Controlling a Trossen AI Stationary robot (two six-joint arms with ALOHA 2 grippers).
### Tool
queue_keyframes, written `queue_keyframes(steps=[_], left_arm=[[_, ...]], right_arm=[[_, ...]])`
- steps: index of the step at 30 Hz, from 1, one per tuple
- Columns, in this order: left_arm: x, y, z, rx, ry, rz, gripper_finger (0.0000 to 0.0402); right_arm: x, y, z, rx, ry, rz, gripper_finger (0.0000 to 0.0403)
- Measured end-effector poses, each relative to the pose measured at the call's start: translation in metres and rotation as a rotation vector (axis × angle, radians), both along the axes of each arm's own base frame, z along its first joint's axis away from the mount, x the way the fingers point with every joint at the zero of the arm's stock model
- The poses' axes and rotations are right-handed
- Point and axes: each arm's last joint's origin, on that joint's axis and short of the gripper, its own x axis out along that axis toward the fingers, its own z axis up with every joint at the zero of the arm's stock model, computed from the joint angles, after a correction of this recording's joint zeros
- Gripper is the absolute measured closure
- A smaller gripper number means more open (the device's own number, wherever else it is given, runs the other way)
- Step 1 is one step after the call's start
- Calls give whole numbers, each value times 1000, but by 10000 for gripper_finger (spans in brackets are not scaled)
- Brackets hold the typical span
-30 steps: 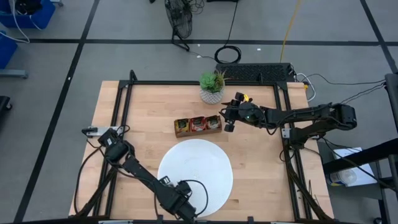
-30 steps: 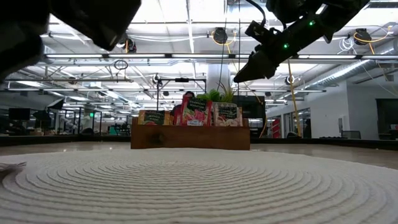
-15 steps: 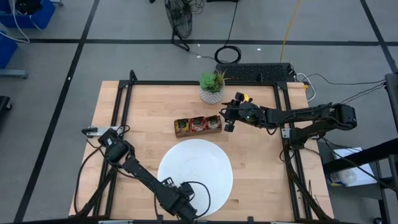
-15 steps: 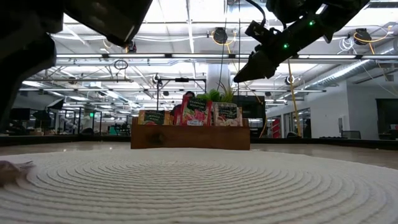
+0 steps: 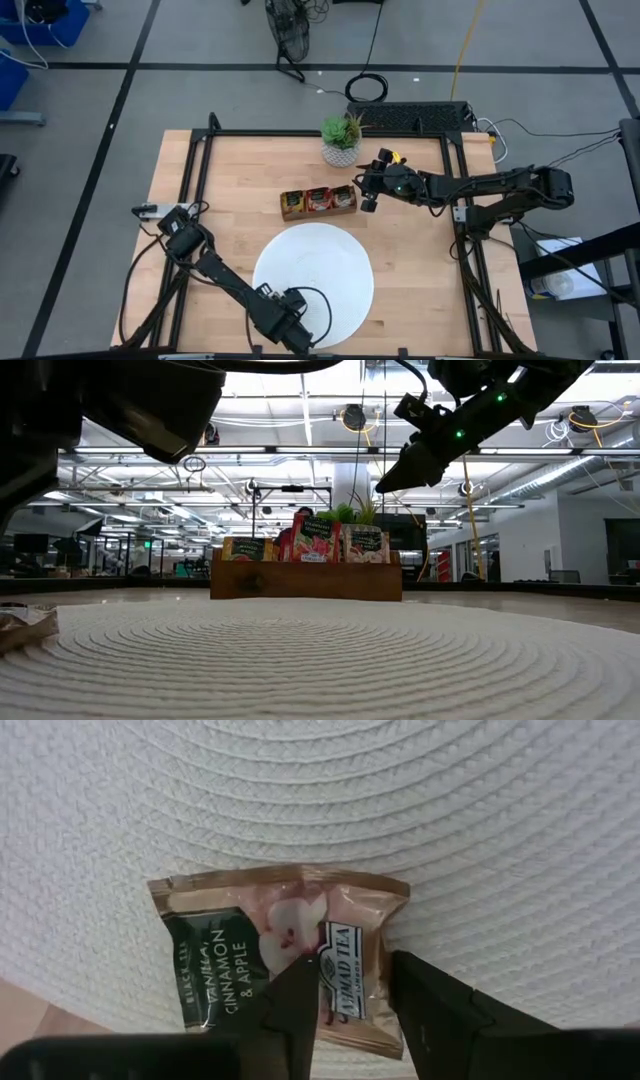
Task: Pick & Place Tea
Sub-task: Put the vanilla tea bag into the wooden organizer
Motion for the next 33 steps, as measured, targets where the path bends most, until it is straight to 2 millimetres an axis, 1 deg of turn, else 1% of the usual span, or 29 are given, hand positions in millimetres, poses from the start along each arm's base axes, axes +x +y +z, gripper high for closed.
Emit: queue_keyframes(steps=[2, 3, 5, 7, 8, 13, 16, 18, 21, 23, 25, 30, 33], left_arm=[[0, 0, 0, -1, 0, -3, 277], [0, 0, 0, -1, 0, -12, 287], [1, -1, 2, -4, 4, -44, 320], [1, -1, 5, -6, 15, -87, 369], [2, -1, 7, -6, 21, -98, 380], [-2, 3, 24, 102, 102, -175, 384], [-3, 11, 44, 265, 105, -272, 384], [-3, 17, 51, 411, 86, -387, 384], [5, 26, 54, 557, 87, -658, 384], [10, 35, 52, 638, 148, -848, 384], [16, 49, 48, 723, 220, -968, 384], [34, 95, 40, 894, 384, -1073, 381], [45, 118, 36, 925, 455, -1123, 382]], right_arm=[[0, 0, 0, 0, 0, 0, 220], [0, 0, 0, 0, 0, 0, 220], [0, 0, 0, 0, 0, 0, 220], [0, 0, 0, 0, 0, 0, 220], [0, 0, 0, 0, 0, 0, 220], [0, 0, 0, 23, -10, -12, 220], [-1, 0, -3, 67, -6, -30, 220], [-2, 2, -6, 128, -6, 7, 220], [-2, 8, -12, 259, -45, 157, 220], [-2, 12, -15, 339, -84, 268, 220], [-4, 15, -19, 414, -127, 360, 220], [-9, 23, -25, 564, -230, 522, 220], [-13, 26, -31, 595, -261, 563, 220]])
